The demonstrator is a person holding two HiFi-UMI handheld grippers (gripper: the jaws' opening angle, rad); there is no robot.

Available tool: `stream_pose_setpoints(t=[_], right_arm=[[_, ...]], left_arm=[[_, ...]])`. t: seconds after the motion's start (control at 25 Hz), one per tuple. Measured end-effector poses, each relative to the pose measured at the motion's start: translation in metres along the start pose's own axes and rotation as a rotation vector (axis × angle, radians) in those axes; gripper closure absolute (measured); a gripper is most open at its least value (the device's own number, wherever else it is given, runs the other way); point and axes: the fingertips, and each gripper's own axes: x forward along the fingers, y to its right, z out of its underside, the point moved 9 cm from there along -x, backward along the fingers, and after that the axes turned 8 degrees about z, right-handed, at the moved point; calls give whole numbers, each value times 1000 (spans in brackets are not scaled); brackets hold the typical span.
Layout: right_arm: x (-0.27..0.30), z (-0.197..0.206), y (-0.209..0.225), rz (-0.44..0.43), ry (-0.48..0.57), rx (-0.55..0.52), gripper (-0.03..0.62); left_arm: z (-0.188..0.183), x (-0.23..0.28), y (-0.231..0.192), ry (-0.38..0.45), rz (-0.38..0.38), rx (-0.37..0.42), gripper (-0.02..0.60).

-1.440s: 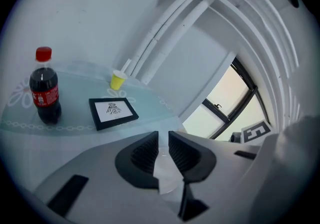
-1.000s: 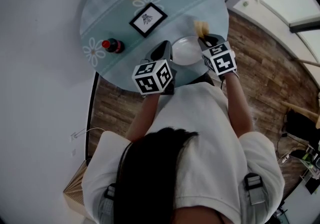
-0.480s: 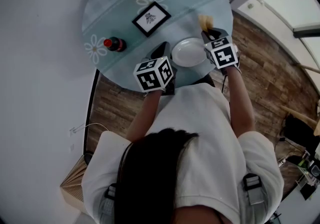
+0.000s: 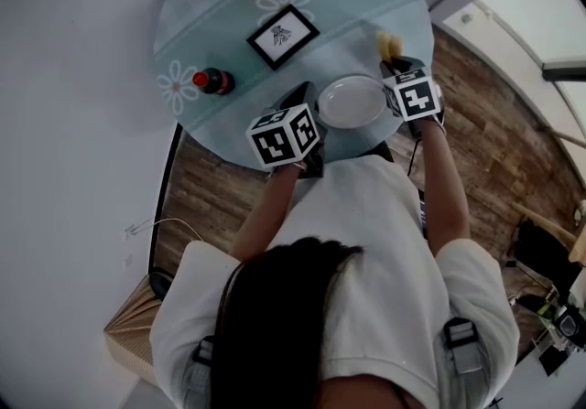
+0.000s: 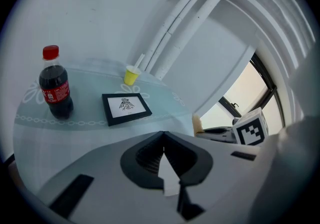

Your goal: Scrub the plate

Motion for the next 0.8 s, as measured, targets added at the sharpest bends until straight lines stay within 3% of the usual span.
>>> stream_pose_setpoints(t=[0.16,0.32,0.8], right_arm=[[12,7,5,-13,-42,10,530],[21,10,11,-21,-74,38,530],[45,21,14,-65,-179,6,530]], left_arm=[[2,2,-3,-9,-12,-19,572],[4,5,-9,-22,-19,-118,571],[7,4,-24,-39,-76,-185,571]])
